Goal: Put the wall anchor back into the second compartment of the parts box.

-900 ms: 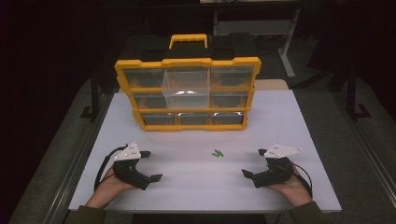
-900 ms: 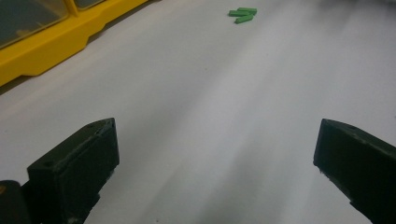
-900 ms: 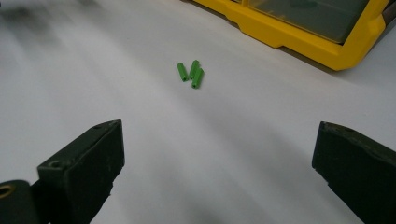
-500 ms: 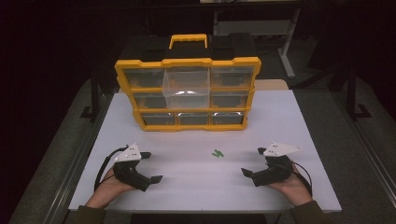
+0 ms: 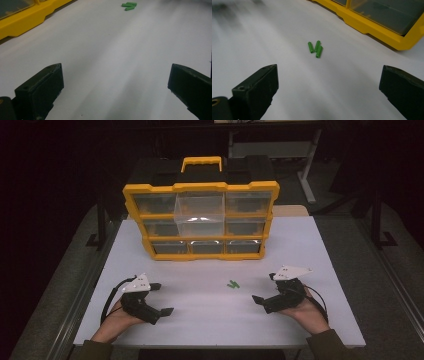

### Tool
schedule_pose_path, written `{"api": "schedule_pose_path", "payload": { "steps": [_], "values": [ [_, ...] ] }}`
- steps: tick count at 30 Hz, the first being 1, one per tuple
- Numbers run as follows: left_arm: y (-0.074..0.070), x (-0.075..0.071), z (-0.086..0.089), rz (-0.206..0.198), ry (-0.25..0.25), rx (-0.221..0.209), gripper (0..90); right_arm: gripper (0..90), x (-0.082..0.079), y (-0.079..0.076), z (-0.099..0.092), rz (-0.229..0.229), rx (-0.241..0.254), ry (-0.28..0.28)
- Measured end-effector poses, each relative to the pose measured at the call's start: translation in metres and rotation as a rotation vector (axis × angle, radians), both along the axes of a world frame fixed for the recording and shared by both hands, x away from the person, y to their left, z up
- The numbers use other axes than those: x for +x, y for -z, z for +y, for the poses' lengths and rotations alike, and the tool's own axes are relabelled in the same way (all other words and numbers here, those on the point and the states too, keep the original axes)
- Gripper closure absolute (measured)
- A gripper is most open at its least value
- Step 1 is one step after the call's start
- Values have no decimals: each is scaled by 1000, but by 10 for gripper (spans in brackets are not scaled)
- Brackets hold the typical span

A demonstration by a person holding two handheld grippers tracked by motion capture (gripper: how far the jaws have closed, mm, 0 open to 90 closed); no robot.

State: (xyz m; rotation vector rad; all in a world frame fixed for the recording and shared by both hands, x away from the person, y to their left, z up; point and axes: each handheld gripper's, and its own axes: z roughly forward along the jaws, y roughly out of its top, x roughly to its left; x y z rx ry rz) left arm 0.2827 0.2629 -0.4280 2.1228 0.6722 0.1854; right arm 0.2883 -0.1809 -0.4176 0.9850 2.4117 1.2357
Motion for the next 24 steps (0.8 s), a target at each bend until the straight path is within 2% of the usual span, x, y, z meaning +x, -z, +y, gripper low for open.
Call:
{"api": "schedule_pose_path", "payload": {
  "steps": [6, 13, 17, 22, 24],
  "values": [
    [0, 0, 0, 3, 4, 0, 4, 20, 7, -2, 6, 6, -10, -18],
    [0, 0, 0, 5, -2, 7, 5, 20, 18, -6, 12, 21, 0, -21],
    [2, -1, 0, 3, 1, 16, 5, 21, 30, -8, 19, 35, -22, -24],
    [2, -1, 0, -4, -4, -5, 5, 22, 42, -9, 28, 44, -51, -31],
    [2, 0, 1, -7, -3, 0, 5, 25, 47, -10, 32, 53, -49, -28]
  ]
}}
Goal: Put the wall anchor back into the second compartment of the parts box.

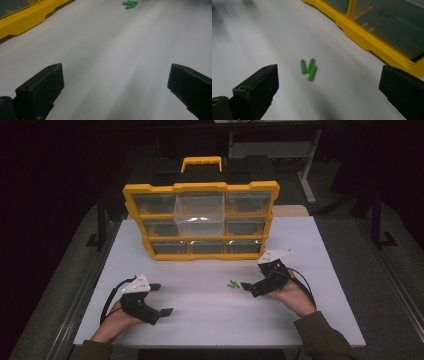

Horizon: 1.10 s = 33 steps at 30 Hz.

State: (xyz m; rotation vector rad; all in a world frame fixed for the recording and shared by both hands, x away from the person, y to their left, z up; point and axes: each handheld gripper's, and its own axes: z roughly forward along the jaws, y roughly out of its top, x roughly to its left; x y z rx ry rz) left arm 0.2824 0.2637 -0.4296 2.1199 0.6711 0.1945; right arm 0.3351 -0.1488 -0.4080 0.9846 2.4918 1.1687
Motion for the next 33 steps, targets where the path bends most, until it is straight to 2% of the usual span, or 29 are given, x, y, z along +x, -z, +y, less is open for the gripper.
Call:
{"api": "schedule_pose_path", "payload": {
  "steps": [8, 15, 16, 17, 20, 21, 24, 32, 33],
  "values": [
    [0, 0, 0, -5, 12, 8, 5, 46, 18, 0, 13, 17, -20, -14],
    [1, 0, -1, -3, 17, 15, 5, 91, 26, 2, 20, 61, -52, -27],
    [1, 0, -1, -3, 19, 21, 5, 137, 28, 3, 21, 86, -57, -34],
    [1, 0, -1, -3, 23, 24, 5, 142, 30, 3, 22, 97, -53, -47],
    [1, 0, -1, -3, 24, 23, 5, 149, 32, 5, 24, 108, -68, -52],
    [1, 0, -2, -1, 20, 20, 5, 175, 33, 5, 28, 126, -89, -65],
    [1, -1, -2, -2, 18, 15, 5, 239, 35, 7, 32, 140, -104, -83],
    [1, -1, -1, -8, 22, 20, 5, 422, 38, 15, 37, 145, -144, -109],
    [1, -1, -1, -8, 21, 18, 5, 422, 38, 15, 37, 145, -144, -109]
  ]
}}
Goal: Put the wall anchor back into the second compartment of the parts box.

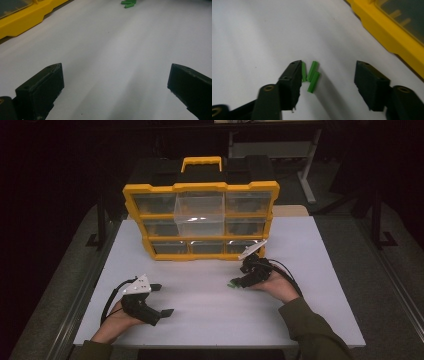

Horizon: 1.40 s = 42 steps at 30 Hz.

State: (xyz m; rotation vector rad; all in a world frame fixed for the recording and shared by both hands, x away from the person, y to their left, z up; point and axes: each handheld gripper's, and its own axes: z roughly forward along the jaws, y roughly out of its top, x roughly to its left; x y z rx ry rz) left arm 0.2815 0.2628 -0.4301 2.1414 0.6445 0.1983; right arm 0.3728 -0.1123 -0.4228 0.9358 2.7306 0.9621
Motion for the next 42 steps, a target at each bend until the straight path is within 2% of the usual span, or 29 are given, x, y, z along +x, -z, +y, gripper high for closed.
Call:
{"api": "schedule_pose_path", "payload": {
  "steps": [2, 3, 4, 7, 14, 21, 22, 32, 36, 40, 42],
  "values": [
    [0, 0, 0, -2, 2, 1, 5, 498, -1, 1, 1, 15, -2, -7],
    [0, 0, 0, -2, 2, 1, 5, 498, -1, 1, 1, 15, -2, -7],
    [0, 0, 0, -2, 3, 4, 5, 550, -2, 1, 2, 26, -3, -16],
    [0, 0, 0, 0, 3, -4, 5, 616, -2, 4, 4, 42, -12, -33],
    [-1, -1, 0, -1, 2, -7, 5, 706, -1, 7, 6, 62, -48, -62],
    [0, -1, -1, -2, 7, -2, 6, 748, -1, 10, 6, 67, -60, -69],
    [0, -1, -1, -1, 8, -6, 6, 764, 0, 11, 6, 51, -68, -77],
    [1, -1, -2, 9, 6, -6, 6, 835, 1, 12, 6, 41, -78, -65],
    [1, -1, -2, -2, 15, 6, 6, 842, 2, 12, 6, 51, -72, -70],
    [0, -1, -1, -5, 6, -3, 5, 843, 2, 10, 5, 74, -72, -66],
    [0, -2, -1, -10, 5, -5, 5, 843, 2, 8, 4, 71, -69, -72]
  ]
}}
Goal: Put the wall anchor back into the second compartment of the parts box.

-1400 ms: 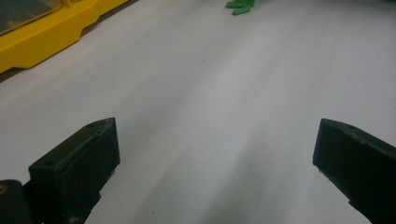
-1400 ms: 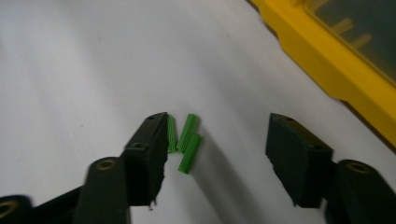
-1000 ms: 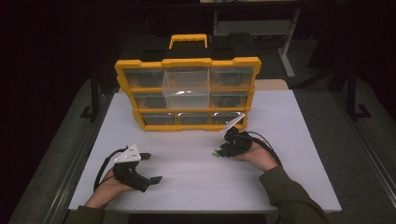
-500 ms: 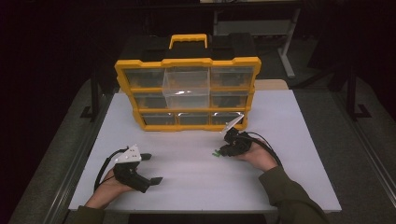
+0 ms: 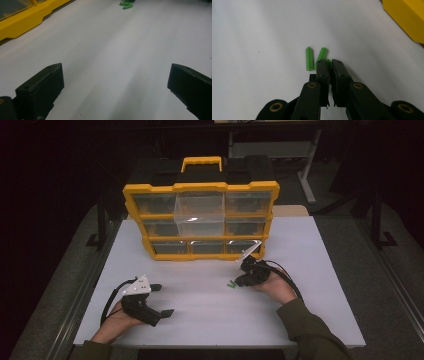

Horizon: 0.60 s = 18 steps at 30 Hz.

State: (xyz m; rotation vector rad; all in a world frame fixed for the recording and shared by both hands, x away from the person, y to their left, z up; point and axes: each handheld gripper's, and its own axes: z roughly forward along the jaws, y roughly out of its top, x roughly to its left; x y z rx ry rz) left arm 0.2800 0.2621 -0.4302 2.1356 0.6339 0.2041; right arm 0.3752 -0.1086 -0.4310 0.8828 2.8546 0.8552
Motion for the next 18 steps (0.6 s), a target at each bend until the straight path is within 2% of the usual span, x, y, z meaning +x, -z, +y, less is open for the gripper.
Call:
{"api": "schedule_pose_path", "payload": {
  "steps": [4, 6, 7, 9, 14, 18],
  "values": [
    [2, -1, -1, -13, 0, -4, 5, 843, 0, -5, -2, -5, 11, 5],
    [2, 0, 0, -20, 3, 5, 5, 843, 0, -13, -4, -26, 24, 4],
    [2, 0, 0, -24, 3, 9, 5, 843, -2, -16, -4, -15, 39, 18],
    [2, 1, 1, -15, -4, 2, 5, 843, -2, -20, -5, -32, 34, 12],
    [2, 1, 1, 1, -3, 9, 6, 843, 0, -28, -5, -14, 52, 0],
    [3, 0, 2, -2, -4, 17, 5, 843, 1, -35, -4, -4, 52, -7]
  ]
}}
